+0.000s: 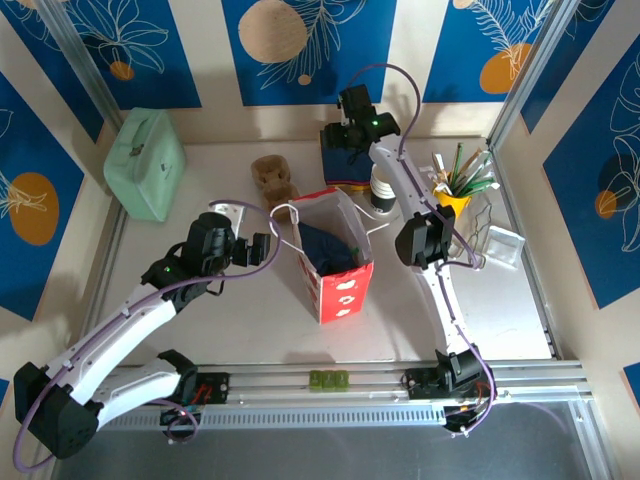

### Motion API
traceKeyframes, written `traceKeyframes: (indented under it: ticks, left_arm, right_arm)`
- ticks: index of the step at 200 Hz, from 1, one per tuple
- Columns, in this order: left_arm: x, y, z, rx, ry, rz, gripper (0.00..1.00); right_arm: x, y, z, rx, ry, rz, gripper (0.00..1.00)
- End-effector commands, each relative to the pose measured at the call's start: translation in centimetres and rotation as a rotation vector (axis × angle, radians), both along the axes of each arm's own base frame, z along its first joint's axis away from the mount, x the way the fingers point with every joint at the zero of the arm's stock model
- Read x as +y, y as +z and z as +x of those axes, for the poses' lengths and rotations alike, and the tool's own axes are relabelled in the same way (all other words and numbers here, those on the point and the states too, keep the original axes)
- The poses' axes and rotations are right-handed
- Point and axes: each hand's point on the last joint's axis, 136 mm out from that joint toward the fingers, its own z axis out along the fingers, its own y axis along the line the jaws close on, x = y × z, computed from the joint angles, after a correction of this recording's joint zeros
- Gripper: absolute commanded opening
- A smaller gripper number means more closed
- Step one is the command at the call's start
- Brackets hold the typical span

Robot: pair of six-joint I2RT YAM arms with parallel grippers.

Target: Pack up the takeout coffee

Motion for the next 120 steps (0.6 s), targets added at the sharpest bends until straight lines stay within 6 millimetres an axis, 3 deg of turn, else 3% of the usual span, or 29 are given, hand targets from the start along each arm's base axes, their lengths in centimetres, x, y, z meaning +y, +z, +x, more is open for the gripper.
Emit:
traceKeyframes:
  ticks: [1,72,120]
  left_arm:
    - [0.9,1.0,0.3,-0.024,0.036,-0.005,0.99]
    - [0.8,0.7,0.3,-0.016,0.034,0.001,0.99]
    - [0.9,0.4,0.3,-0.007,0.036,0.006,0.99]
  right_arm:
    - [-0.2,-0.5,1.1,-0.021,-0.021,0.001,0.68]
    - [-1.2,-4.7,2.2,0.010,-0.077,-0.058,0.69]
    - [-2.6,-6.3,2.6,0.030,-0.107,-0.089,0.70]
